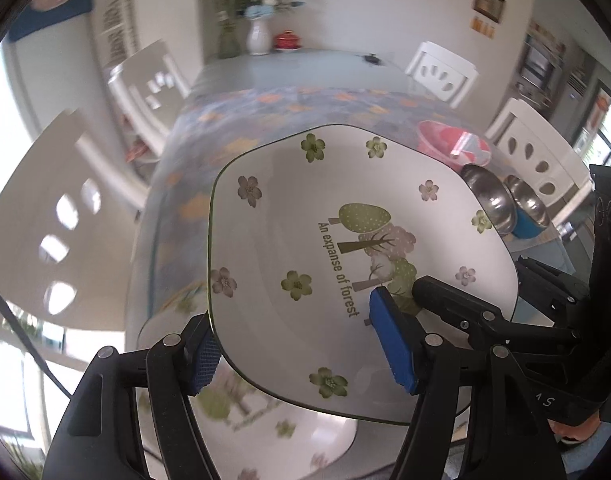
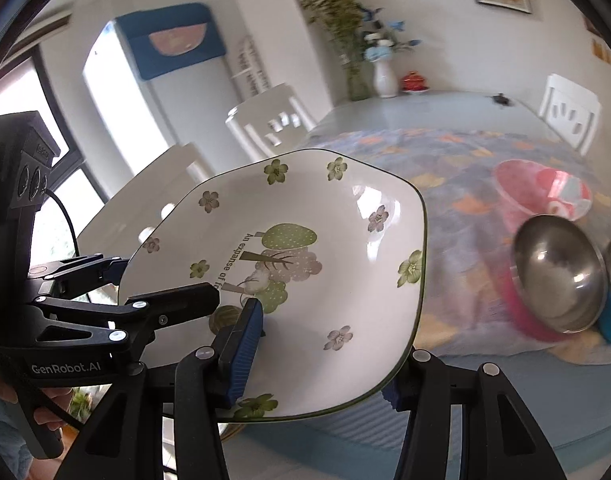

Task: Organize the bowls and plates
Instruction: 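Carry the leaf dish with both tools over the plate stack, then lower the leaf dish with both tools onto the plate stack, then open both tools and lift them off the dish rim, then move both tools to the pink character bowl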

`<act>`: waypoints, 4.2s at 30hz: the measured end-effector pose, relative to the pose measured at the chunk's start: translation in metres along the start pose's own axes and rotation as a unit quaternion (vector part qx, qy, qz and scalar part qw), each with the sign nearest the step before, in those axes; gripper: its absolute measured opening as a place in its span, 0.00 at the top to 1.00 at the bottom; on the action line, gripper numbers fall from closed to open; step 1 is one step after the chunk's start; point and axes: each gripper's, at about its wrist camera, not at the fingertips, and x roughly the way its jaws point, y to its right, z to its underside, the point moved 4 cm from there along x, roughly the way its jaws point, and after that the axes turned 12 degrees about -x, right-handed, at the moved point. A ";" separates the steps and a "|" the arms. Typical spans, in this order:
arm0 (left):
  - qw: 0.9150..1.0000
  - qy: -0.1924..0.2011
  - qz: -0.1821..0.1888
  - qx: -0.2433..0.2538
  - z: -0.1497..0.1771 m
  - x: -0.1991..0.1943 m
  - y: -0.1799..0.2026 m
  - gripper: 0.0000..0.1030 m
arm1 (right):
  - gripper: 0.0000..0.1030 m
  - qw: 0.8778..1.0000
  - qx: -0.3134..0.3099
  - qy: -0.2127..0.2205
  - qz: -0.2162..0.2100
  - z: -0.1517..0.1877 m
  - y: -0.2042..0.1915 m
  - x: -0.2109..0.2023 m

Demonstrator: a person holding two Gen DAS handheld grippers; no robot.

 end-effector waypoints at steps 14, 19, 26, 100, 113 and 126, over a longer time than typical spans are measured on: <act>0.994 -0.014 -0.061 -0.086 0.072 -0.024 -0.073 0.36 | 0.51 0.994 -0.056 -0.055 -0.080 0.027 -0.076 0.038; 0.991 -0.031 -0.069 -0.114 0.093 -0.017 -0.088 0.36 | 0.51 0.989 -0.066 -0.085 -0.096 0.042 -0.092 0.052; 0.987 -0.046 -0.069 -0.138 0.109 -0.009 -0.095 0.36 | 0.51 0.987 -0.071 -0.106 -0.099 0.053 -0.098 0.063; 0.973 -0.149 0.040 -0.169 0.055 0.003 -0.134 0.32 | 0.20 0.892 0.070 -0.406 -0.185 0.058 -0.081 0.067; 0.990 -0.095 0.048 -0.097 0.006 -0.009 -0.015 0.28 | 0.20 0.936 0.122 -0.275 -0.181 0.038 0.016 -0.012; 0.990 -0.014 0.018 -0.141 -0.011 0.016 0.143 0.28 | 0.13 0.986 -0.108 -0.107 -0.063 0.040 0.124 -0.138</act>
